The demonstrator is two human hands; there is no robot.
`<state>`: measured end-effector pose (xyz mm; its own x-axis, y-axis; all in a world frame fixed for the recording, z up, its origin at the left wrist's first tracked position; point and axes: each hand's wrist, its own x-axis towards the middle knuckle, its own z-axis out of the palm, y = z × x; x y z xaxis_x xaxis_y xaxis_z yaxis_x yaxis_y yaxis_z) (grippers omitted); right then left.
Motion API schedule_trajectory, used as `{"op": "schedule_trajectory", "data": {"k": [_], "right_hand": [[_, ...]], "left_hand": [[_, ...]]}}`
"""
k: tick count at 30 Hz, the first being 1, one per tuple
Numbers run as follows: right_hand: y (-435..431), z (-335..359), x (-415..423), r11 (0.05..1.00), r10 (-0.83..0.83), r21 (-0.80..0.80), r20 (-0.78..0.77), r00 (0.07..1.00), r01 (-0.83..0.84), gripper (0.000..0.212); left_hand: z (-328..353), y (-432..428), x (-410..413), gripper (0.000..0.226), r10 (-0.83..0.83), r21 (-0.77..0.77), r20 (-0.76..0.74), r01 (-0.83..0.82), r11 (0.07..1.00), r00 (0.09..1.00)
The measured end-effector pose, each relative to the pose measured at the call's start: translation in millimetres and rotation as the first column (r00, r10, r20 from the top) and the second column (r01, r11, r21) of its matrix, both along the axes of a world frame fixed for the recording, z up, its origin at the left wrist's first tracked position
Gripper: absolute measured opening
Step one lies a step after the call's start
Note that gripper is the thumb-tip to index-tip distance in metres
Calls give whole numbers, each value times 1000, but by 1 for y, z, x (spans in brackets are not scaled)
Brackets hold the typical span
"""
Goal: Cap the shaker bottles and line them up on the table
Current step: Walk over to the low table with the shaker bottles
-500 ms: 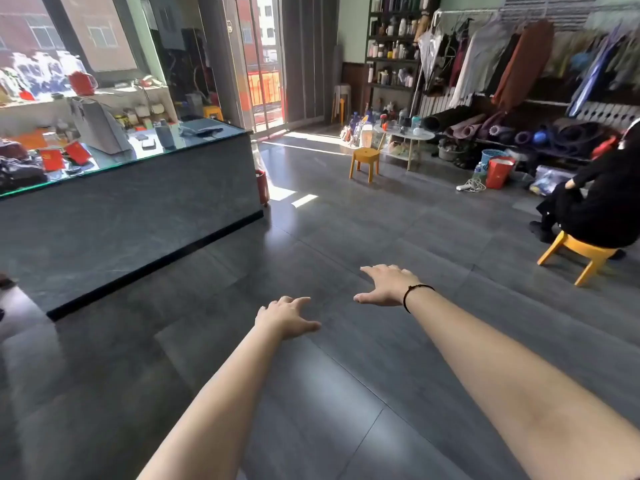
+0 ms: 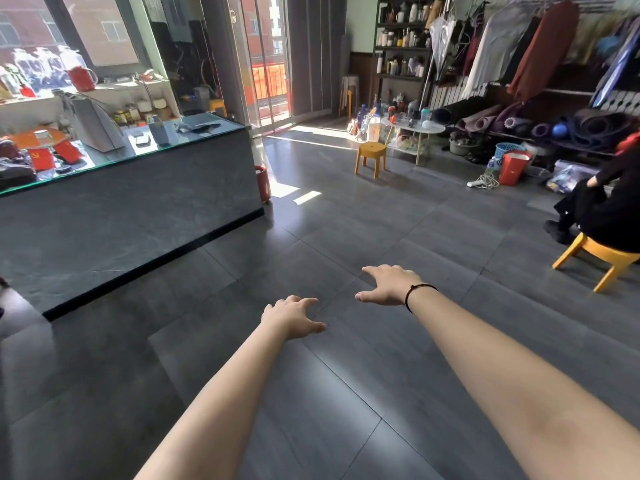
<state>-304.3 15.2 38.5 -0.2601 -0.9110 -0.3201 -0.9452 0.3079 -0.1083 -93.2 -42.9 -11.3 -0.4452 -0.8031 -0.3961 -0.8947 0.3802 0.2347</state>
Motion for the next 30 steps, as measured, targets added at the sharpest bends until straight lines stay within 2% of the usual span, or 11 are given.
{"op": "schedule_trajectory", "data": {"k": [9, 17, 24, 30], "right_hand": [[-107, -41, -77, 998, -60, 38, 33, 998, 59, 76], [-269, -61, -158, 982, -129, 148, 64, 990, 118, 76], [-406, -56, -240, 975, -182, 144, 66, 981, 171, 75], [-537, -72, -323, 973, -183, 154, 67, 981, 171, 75]], "left_hand": [[-29, -125, -80, 74, -73, 20, 53, 72, 997, 996], [-33, -305, -177, 74, -150, 69, 67, 145, 987, 986], [-28, -450, -261, 73, -206, 103, 53, 200, 974, 977], [-47, -577, -335, 73, -193, 117, 12, 190, 975, 981]]}}
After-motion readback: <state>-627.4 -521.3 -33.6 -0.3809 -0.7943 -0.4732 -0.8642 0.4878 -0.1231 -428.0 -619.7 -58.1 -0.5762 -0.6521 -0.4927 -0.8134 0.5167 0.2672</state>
